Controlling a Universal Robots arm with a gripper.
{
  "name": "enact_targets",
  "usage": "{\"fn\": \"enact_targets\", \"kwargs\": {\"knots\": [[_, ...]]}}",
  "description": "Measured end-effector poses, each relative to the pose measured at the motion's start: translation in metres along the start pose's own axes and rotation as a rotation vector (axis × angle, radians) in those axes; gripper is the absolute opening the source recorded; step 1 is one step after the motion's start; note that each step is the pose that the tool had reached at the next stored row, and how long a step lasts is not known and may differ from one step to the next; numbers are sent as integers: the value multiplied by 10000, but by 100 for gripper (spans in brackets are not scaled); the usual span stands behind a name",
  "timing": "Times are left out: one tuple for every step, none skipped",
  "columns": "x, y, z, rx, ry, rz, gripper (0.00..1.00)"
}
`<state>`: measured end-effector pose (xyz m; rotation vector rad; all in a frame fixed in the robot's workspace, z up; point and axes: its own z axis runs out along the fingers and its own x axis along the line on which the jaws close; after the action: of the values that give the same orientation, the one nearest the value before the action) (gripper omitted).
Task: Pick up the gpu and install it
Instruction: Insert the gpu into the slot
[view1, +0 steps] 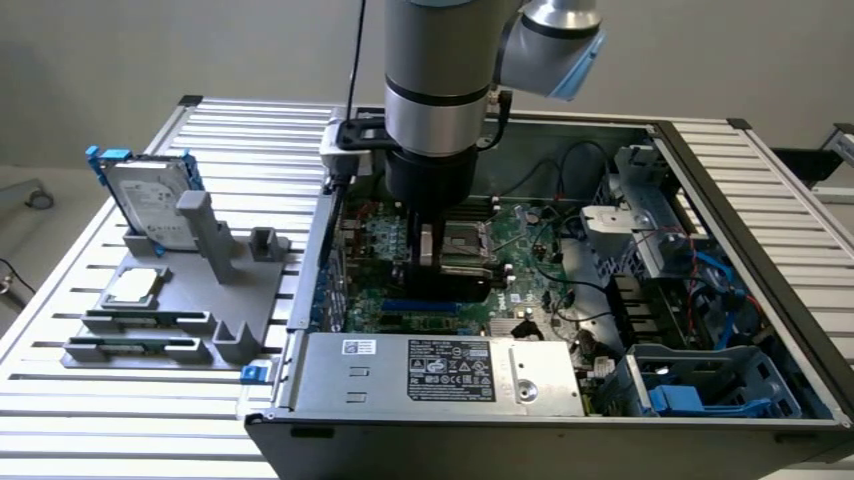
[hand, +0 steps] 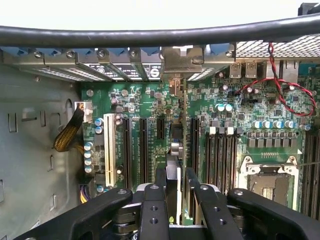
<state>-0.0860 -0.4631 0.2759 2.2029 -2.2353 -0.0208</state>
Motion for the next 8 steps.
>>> {"fn": "enact_targets", "kwargs": {"knots": [[0, 1, 4, 1, -2, 25, 26], [0, 2, 7, 1, -2, 49, 26], [1, 3, 9, 0, 0, 71, 26], [1, 4, 12, 1, -2, 92, 26], [1, 7, 15, 1, -2, 109, 26], [3, 7, 17, 2, -3, 112, 26], [5, 9, 18, 2, -3, 115, 26], [6, 10, 21, 2, -3, 116, 26]]}}
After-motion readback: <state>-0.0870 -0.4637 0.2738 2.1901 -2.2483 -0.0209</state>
